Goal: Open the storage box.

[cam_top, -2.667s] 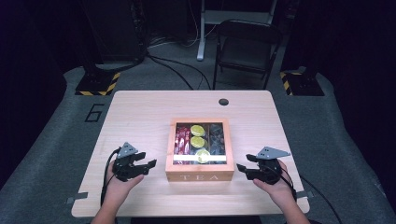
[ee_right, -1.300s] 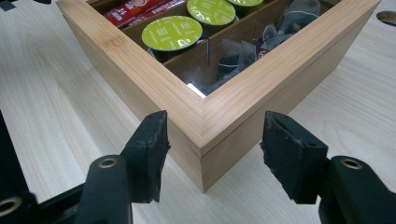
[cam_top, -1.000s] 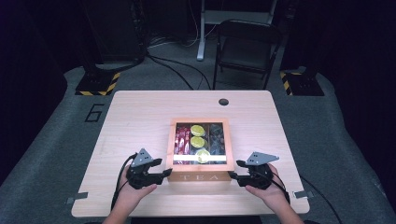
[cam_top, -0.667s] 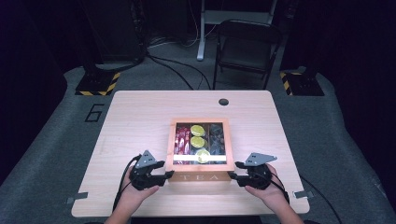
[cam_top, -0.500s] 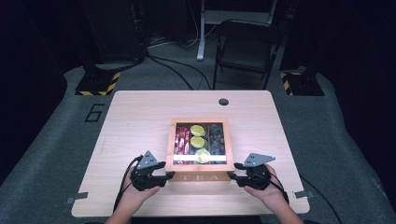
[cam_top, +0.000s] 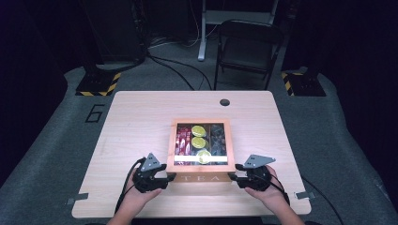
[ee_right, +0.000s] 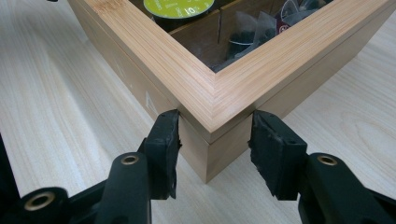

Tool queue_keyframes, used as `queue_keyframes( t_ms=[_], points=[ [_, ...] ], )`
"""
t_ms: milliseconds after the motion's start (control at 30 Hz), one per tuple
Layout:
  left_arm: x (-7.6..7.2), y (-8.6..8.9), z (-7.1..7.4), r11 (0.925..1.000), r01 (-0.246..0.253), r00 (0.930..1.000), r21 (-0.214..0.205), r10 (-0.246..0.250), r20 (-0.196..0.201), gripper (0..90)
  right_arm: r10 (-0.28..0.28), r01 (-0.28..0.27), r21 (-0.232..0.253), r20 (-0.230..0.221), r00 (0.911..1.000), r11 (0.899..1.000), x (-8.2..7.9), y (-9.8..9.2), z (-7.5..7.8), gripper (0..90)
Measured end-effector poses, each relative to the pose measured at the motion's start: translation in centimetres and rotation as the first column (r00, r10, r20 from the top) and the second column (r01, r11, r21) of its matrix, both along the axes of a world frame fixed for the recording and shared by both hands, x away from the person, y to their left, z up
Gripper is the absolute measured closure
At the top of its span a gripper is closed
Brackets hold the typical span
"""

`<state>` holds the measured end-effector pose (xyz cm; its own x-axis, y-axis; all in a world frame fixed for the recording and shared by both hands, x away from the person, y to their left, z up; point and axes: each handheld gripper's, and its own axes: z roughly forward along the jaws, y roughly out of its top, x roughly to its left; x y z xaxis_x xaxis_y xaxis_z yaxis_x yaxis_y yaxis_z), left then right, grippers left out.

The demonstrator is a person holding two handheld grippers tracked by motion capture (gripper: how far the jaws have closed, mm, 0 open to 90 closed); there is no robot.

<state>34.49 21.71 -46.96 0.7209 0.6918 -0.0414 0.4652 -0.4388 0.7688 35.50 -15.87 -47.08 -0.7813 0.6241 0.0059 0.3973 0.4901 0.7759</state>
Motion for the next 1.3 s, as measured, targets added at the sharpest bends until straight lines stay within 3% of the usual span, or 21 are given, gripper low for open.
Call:
queue_keyframes(
  t_ms=[300,500,633,733,967,1200,1300],
  points=[
    [-0.2,-0.3,0.0,0.9999,-0.012,0.9998,0.0,0.012,0.019,45.2,-0.008,0.008,0.008,0.001,1.0,1.0,0.0,0.0,0.0,51.7],
    [-0.3,-0.3,0.3,0.9998,-0.022,0.9993,-0.004,0.022,0.032,46.6,-0.015,0.015,0.018,0.026,0.9996,1.0,0.0,0.1,0.2,52.3],
    [-0.3,-0.2,0.6,0.9988,-0.034,0.9983,-0.034,0.036,0.046,46.6,-0.025,0.024,0.036,0.037,0.999,0.999,-0.1,0.1,0.6,52.3],
    [-0.2,-0.2,0.9,0.9957,-0.041,0.9985,-0.082,0.044,0.032,46.6,-0.038,0.036,0.052,0.036,0.9986,0.998,-0.1,0.1,0.9,52.2],
    [-0.2,-0.4,1.6,0.9945,-0.066,0.9958,-0.081,0.071,0.057,46.5,-0.036,0.033,0.064,0.046,0.9983,0.997,0.3,0.2,1.6,52.0],
    [0.0,-0.3,2.7,0.9899,-0.08,0.9955,-0.116,0.086,0.041,45.7,-0.052,0.049,0.078,0.034,0.9981,0.996,0.6,0.1,2.8,51.6],
    [0.1,-0.2,3.0,0.9898,-0.087,0.9944,-0.113,0.093,0.051,45.6,-0.056,0.053,0.079,0.034,0.9979,0.995,0.8,0.2,3.2,51.4]
  ],
)
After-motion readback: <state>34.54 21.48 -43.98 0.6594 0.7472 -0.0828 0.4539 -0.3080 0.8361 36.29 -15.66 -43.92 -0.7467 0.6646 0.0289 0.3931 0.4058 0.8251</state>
